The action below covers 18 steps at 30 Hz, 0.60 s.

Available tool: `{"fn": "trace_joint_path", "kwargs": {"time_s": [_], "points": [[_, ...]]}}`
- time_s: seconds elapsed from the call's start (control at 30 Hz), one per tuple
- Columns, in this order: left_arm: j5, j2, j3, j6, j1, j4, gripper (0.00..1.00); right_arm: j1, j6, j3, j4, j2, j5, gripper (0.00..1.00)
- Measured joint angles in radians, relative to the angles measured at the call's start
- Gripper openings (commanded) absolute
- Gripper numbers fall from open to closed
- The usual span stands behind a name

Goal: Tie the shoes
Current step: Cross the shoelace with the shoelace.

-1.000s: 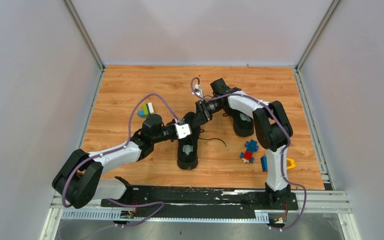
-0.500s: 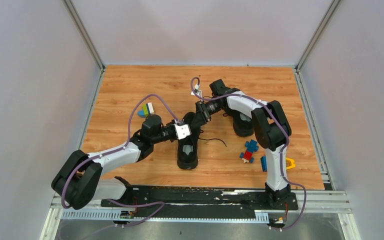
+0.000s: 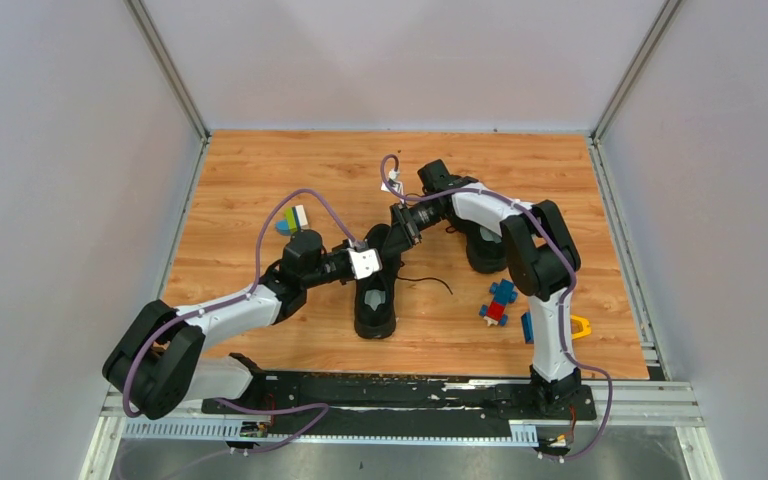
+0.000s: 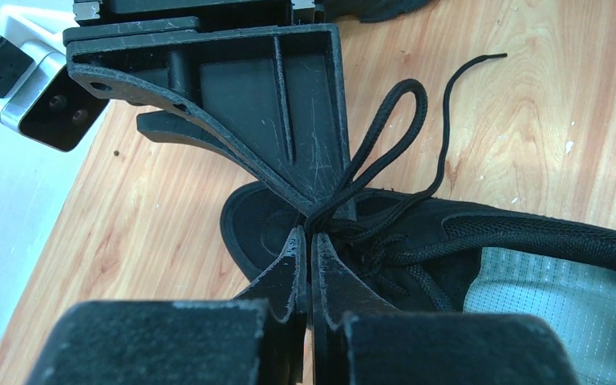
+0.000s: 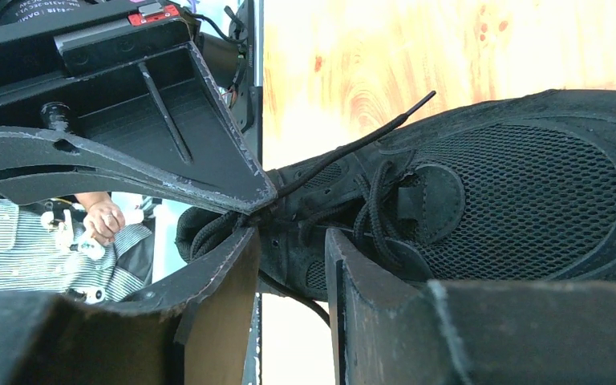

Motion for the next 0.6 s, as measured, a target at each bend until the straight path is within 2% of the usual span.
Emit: {"fn": "trace_joint_path", "kwargs": {"time_s": [0.5,0.6], "points": [[0.000,0.001,-0.010,-0.014,0.000,0.016,0.00,0.005,0.039,0.021,0.000,0.052,-0.056,0.37],[-0.001,0.003,-0.010,-0.025,0.000,0.021,0.00,0.004,0.050,0.026,0.000,0.056,-0.066,0.29]]}}
